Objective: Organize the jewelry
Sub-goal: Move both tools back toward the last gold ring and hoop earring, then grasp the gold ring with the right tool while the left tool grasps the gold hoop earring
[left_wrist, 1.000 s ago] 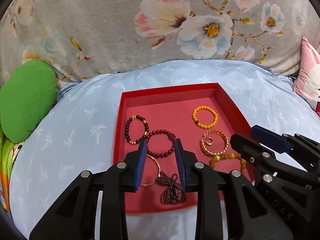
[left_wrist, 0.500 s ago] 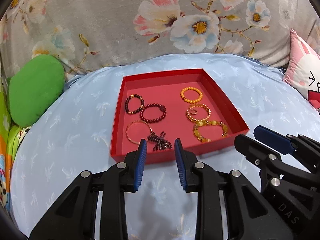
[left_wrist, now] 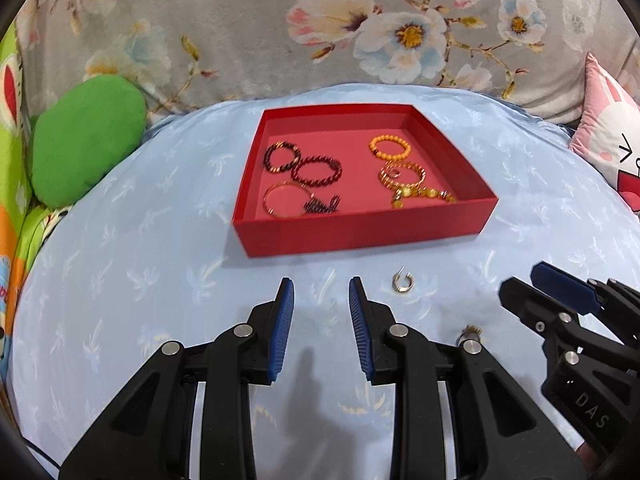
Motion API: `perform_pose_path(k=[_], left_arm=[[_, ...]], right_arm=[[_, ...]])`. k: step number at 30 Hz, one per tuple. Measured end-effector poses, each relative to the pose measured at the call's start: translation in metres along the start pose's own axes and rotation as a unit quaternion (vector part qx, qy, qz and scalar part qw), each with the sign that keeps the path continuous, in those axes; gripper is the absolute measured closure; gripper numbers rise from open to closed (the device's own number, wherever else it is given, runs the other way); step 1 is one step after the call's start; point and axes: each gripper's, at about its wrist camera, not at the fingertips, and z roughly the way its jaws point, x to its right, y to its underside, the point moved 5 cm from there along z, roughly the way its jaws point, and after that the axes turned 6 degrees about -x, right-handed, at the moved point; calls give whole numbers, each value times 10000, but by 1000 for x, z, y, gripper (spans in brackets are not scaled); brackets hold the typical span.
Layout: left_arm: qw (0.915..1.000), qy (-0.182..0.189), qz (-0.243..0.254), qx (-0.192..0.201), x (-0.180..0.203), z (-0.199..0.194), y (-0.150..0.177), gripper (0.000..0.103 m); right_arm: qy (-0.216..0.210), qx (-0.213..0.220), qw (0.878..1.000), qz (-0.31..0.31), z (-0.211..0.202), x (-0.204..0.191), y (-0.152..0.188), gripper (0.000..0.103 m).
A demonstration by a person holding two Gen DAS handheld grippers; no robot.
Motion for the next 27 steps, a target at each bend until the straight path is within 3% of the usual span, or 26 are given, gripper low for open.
perform_pose_path(k=[10, 27], left_arm=[[9993, -45, -225, -285, -18, 14, 34, 76], [9989, 1, -202, -421, -13, 20, 43, 72]], right_arm=[[-12, -483, 9988, 50, 28, 6, 39, 67], [103, -483, 9987, -91, 44, -6, 40, 67]])
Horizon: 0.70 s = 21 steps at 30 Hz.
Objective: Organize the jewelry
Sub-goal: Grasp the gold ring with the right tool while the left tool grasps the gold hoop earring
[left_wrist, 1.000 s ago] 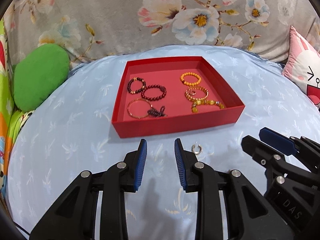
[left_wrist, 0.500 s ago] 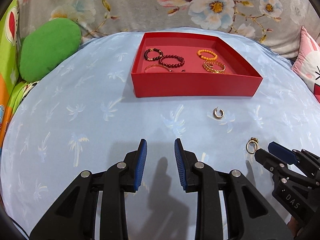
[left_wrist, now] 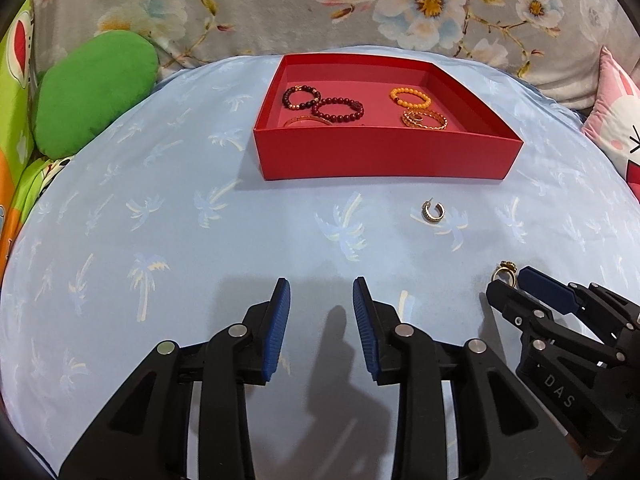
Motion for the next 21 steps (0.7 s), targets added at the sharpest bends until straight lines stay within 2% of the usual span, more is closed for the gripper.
perform_pose_path(k=[4, 7, 13, 14, 21], left_arm=[[10000, 14, 21, -17, 1, 1, 0, 72], [10000, 20, 24, -28, 1, 2, 0, 72], [9999, 30, -84, -52, -7, 3, 0, 71], [9999, 19, -129, -52, -11, 3, 1, 71], [9987, -129, -464, -170, -44, 6, 11, 70]], right_arm=[[150, 52, 9999, -46, 2, -1, -3, 71], [341, 94, 9993, -138, 3, -2, -3, 81], [330, 95, 9993, -112, 2, 1, -3, 84], [308, 117, 9994, -79, 1, 2, -3, 94], [105, 35, 9999, 116, -1, 9, -2, 94]])
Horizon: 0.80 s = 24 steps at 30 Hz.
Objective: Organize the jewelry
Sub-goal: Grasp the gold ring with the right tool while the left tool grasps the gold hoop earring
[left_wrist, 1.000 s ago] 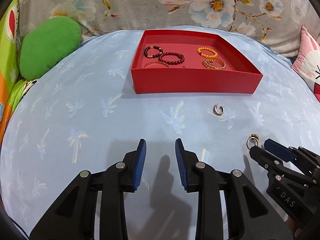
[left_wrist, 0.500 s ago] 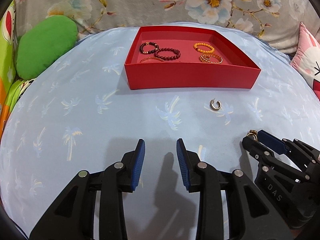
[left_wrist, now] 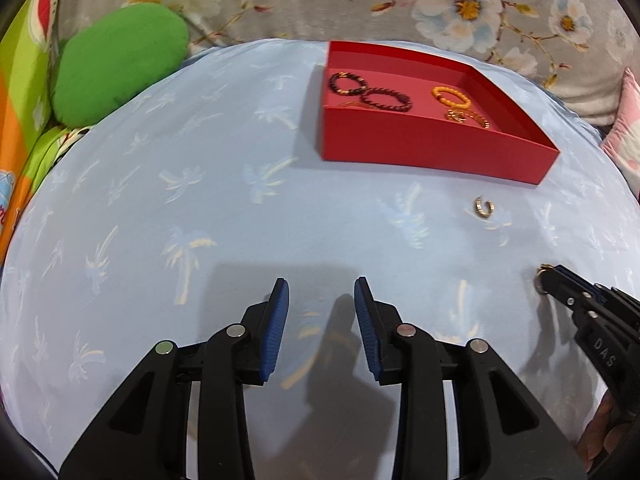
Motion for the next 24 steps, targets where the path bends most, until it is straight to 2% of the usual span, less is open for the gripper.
perform_pose_path(k=[6, 12, 15, 18, 24], left_arm=[[10000, 13, -45, -2, -3, -1, 0, 70], [9998, 156, 129, 73, 17, -3, -7, 70], [9991, 310, 265, 80, 36, -2, -15, 67], [9982, 460, 387, 93, 55, 2, -23, 58], [9956, 701, 616, -3, 93, 20, -35, 58]], right_arm=[[-32, 44, 10000, 57, -5, 2, -1, 94], [-42, 155, 9998, 96, -14, 5, -4, 94], [-32, 202, 9997, 106, -17, 7, -6, 94], [-36, 228, 9996, 174, -19, 10, -7, 94], [-33, 219, 9993, 316, -19, 22, -9, 94]])
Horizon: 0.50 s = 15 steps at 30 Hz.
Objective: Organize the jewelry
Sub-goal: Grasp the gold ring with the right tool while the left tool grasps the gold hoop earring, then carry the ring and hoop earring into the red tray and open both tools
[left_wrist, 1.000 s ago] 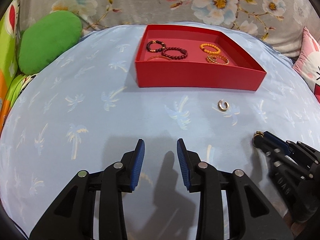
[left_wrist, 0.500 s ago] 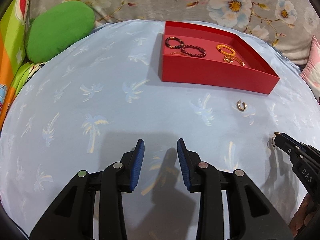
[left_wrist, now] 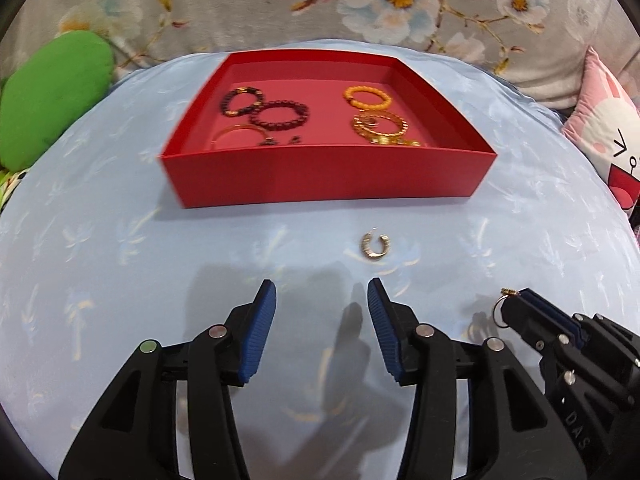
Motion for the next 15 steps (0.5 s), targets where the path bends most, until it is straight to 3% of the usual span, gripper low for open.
perform_pose_path(k=[9, 14, 15], left_arm=[[9998, -64, 157, 51, 18, 23, -21, 61], [9993, -131, 329, 95, 22, 25, -23, 86], [9992, -147, 357, 105, 23, 25, -23, 86]], right_arm=[[-16, -29, 9999, 152, 9, 16, -9, 94], [-31, -48, 9998, 179, 13, 17, -11, 94], [-31, -53, 9998, 185, 14, 18, -11, 94]])
